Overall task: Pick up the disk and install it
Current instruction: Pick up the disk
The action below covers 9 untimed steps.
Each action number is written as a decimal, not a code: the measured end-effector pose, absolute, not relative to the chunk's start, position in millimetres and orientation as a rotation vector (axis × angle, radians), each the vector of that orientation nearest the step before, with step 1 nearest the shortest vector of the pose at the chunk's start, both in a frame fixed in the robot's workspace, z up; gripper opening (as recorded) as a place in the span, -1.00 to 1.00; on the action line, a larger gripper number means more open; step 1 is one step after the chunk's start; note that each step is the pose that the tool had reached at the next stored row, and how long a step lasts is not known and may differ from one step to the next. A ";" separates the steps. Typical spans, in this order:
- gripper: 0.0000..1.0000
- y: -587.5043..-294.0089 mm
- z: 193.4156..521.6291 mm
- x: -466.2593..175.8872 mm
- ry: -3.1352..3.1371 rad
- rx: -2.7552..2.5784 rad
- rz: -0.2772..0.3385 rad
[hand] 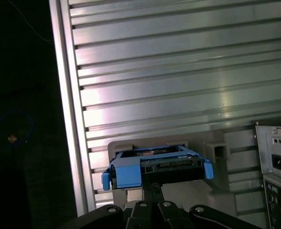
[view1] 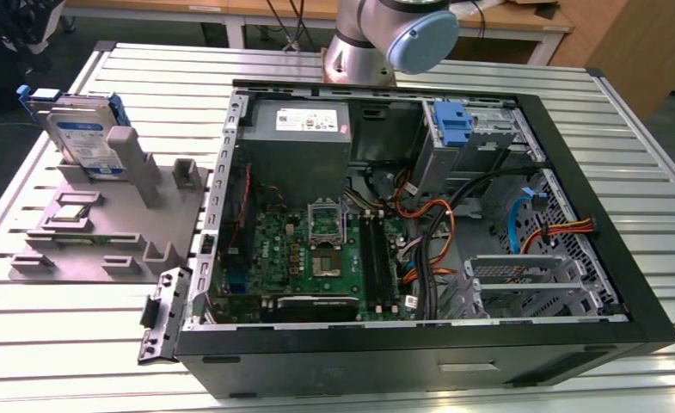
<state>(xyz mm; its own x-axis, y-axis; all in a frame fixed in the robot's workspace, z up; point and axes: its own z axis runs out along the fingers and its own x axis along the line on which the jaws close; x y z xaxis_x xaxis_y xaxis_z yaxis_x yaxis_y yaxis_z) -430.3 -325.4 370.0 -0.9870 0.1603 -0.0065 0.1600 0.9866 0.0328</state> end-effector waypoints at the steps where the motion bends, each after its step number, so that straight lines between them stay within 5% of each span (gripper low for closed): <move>1: -0.80 -325.4 369.9 -430.3 3.122 0.253 0.051; 9: -0.80 -325.4 370.0 -430.3 3.120 0.267 0.050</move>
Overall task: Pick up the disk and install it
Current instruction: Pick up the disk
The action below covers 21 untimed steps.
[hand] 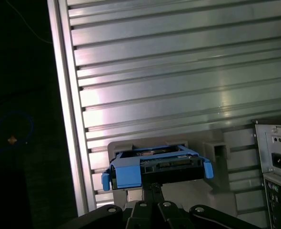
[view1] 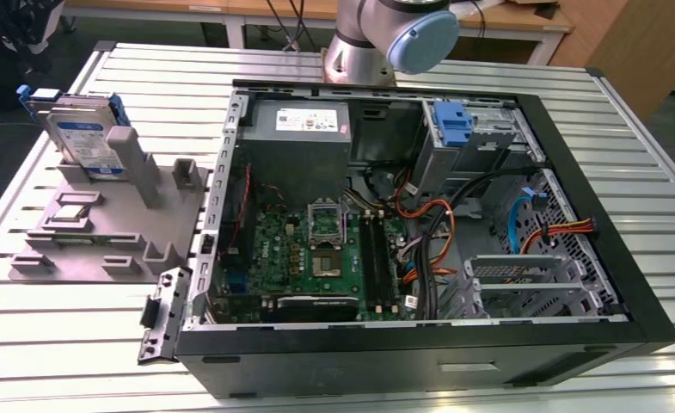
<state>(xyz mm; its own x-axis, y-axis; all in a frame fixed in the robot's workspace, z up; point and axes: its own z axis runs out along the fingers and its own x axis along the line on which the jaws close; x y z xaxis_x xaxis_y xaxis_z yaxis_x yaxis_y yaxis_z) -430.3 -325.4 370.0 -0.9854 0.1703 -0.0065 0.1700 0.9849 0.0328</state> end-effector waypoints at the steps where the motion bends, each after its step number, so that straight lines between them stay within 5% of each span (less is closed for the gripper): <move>1: -0.80 -325.4 370.0 -430.3 3.120 0.269 0.050; 21: -0.80 -325.4 370.0 -430.3 3.117 0.304 0.050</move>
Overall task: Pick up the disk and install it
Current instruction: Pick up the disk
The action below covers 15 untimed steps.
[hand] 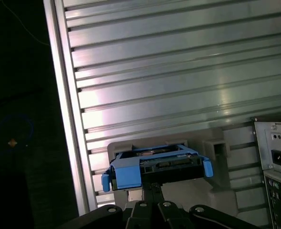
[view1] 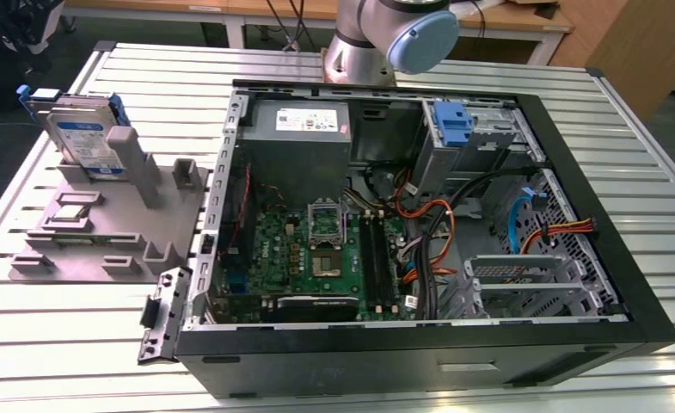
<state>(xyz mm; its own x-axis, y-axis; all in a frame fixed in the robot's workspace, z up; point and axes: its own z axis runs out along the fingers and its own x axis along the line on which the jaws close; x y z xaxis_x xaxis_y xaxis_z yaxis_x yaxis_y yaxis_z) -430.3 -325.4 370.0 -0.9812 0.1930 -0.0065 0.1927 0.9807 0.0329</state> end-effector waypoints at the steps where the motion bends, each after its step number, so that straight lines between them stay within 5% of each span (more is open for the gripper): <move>1: -0.80 -325.4 370.0 -430.3 3.117 0.306 0.050; 15: -0.80 -325.4 369.9 -430.4 3.113 0.334 0.050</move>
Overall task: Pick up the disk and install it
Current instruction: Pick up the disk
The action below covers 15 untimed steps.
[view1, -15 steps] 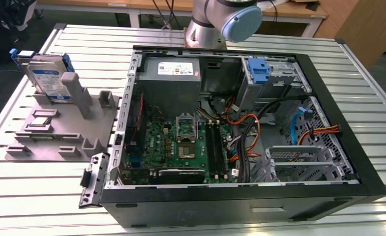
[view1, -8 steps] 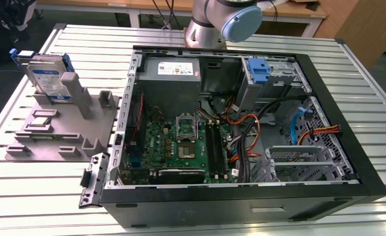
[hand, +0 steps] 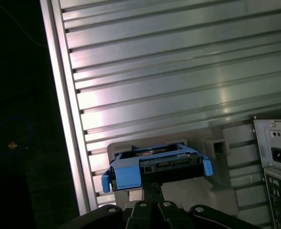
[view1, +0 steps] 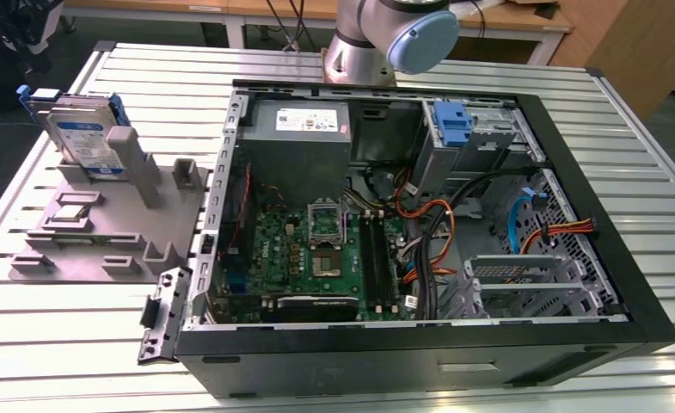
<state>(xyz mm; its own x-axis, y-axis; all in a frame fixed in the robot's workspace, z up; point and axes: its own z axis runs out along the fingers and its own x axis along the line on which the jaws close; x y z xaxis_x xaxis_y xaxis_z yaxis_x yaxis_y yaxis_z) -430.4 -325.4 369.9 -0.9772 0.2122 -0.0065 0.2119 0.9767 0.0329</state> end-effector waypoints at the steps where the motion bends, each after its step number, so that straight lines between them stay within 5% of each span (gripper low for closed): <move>1: -0.80 -325.4 370.0 -430.3 3.113 0.336 0.050; 15: -0.80 -325.4 370.0 -430.3 3.109 0.368 0.050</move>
